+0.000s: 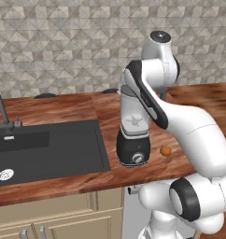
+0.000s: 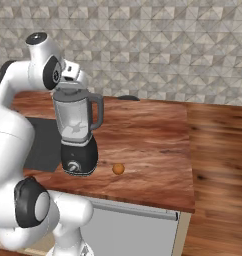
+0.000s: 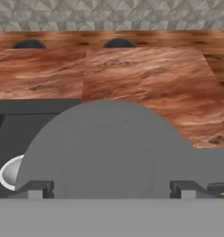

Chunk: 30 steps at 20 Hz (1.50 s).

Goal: Open the blender lid, put the tangerine in the blender, close the lid, and start the blender.

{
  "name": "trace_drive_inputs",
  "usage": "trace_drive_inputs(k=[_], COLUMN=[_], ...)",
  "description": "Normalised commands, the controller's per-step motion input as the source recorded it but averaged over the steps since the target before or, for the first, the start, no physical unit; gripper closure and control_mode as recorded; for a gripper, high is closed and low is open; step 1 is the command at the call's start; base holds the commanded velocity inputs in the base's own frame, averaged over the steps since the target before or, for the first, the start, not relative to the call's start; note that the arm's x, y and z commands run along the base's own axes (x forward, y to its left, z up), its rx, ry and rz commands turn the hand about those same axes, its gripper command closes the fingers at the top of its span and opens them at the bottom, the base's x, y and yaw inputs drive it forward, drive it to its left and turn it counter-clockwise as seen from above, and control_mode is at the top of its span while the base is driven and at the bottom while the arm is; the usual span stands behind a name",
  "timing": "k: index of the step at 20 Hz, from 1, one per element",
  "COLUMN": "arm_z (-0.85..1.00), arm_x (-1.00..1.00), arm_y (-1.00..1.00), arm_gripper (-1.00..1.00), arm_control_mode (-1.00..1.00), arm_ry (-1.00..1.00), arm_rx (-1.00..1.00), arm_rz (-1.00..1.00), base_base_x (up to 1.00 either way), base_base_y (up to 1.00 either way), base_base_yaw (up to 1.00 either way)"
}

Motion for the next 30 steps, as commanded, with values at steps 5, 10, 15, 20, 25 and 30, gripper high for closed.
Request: trace_drive_inputs(k=[5, 10, 15, 20, 25, 30], arm_z=[-0.02, -0.06, -0.09, -0.15, -0.24, -0.36], arm_x=[0.16, 0.02, -0.02, 0.00, 0.00, 0.00], arm_y=[0.00, 0.00, 0.00, 0.00, 0.09, 0.20], arm_gripper=[-1.00, -1.00, -1.00, -1.00, -1.00, 1.00], arm_control_mode=[-1.00, -1.00, -1.00, -1.00, -1.00, -1.00], arm_ry=[0.00, 0.00, 0.00, 0.00, 0.00, 0.03], arm_rx=[0.03, 0.02, 0.01, 0.00, 0.00, 0.00], arm_rz=[0.00, 0.00, 0.00, 0.00, 0.00, 0.00], base_base_x=[0.00, 0.00, 0.00, 0.00, 0.00, 0.00], base_base_y=[0.00, 0.00, 0.00, 0.00, 0.00, 0.00], base_base_yaw=[0.00, 0.00, 0.00, 0.00, 0.00, 0.00])
